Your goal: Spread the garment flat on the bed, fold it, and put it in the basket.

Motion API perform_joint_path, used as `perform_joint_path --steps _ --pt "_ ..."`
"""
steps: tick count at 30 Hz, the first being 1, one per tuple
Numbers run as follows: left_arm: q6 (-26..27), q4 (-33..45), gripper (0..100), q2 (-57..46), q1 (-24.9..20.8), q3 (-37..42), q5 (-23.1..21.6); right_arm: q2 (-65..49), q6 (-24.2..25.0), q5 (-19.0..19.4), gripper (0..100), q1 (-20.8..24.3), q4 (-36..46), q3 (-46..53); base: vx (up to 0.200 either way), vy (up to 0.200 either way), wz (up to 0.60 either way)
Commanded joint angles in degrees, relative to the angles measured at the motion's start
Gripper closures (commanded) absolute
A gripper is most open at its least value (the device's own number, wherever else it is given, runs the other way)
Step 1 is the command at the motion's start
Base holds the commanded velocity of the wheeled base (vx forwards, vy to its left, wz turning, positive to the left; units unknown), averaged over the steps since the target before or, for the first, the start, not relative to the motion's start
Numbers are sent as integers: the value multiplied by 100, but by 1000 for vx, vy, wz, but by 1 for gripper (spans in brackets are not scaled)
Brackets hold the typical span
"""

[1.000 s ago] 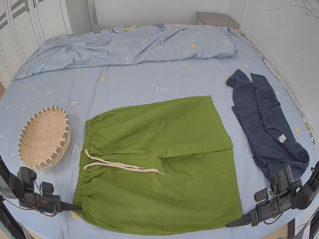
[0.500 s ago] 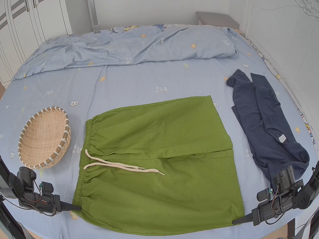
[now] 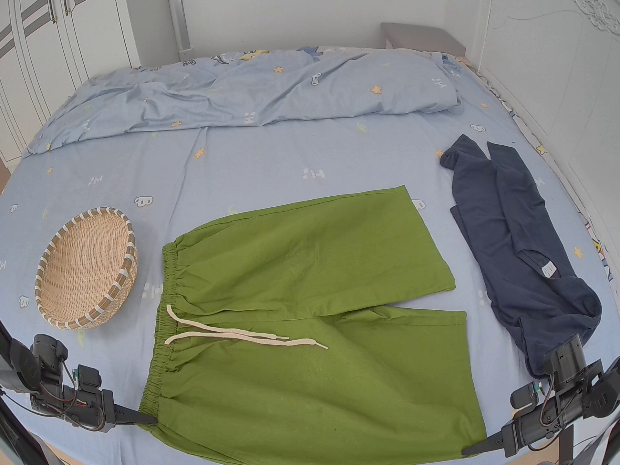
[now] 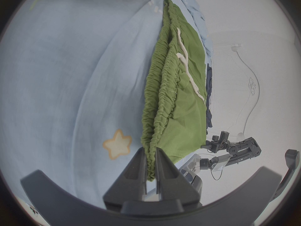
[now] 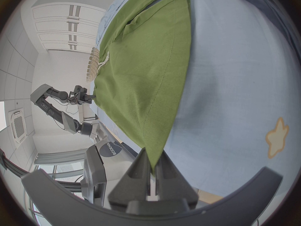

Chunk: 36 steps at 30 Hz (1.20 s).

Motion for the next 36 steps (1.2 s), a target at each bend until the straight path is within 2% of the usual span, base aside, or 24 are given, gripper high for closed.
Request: perform_joint_path --steps 1,5,12,15,18,19,20,23,28,36 --pt "14 -1 100 -294 177 279 29 -267 -23 -4 100 13 164 154 0 0 0" --pt "23 -10 100 -514 379 604 73 -874 -14 23 100 48 727 154 0 0 0" --pt "-47 104 100 -734 300 560 126 -1023 73 23 100 -31 806 -119 0 0 0" --pt "-249 728 100 -1120 247 139 126 -1111 276 -4 100 -83 946 -550 0 0 0" --pt "-794 2187 100 -1577 45 -951 117 -1199 469 -12 100 -83 1465 -1279 0 0 0" --pt "-794 2187 100 -1577 45 -951 117 -1199 469 -12 100 -83 1465 -1279 0 0 0" --pt "-865 2960 100 -1709 19 -1575 90 -1216 469 -12 100 -83 1904 -1789 0 0 0" --pt "-917 3787 100 -1727 -69 -2410 64 -1208 478 -12 100 -101 2519 -2633 0 0 0" --pt "-1058 4252 100 -1692 -139 -3087 55 -1146 469 31 100 -207 3117 -3626 0 0 0" --pt "-2051 4217 100 -1243 -429 -4107 46 -584 443 31 100 -330 4436 -5928 0 0 0"
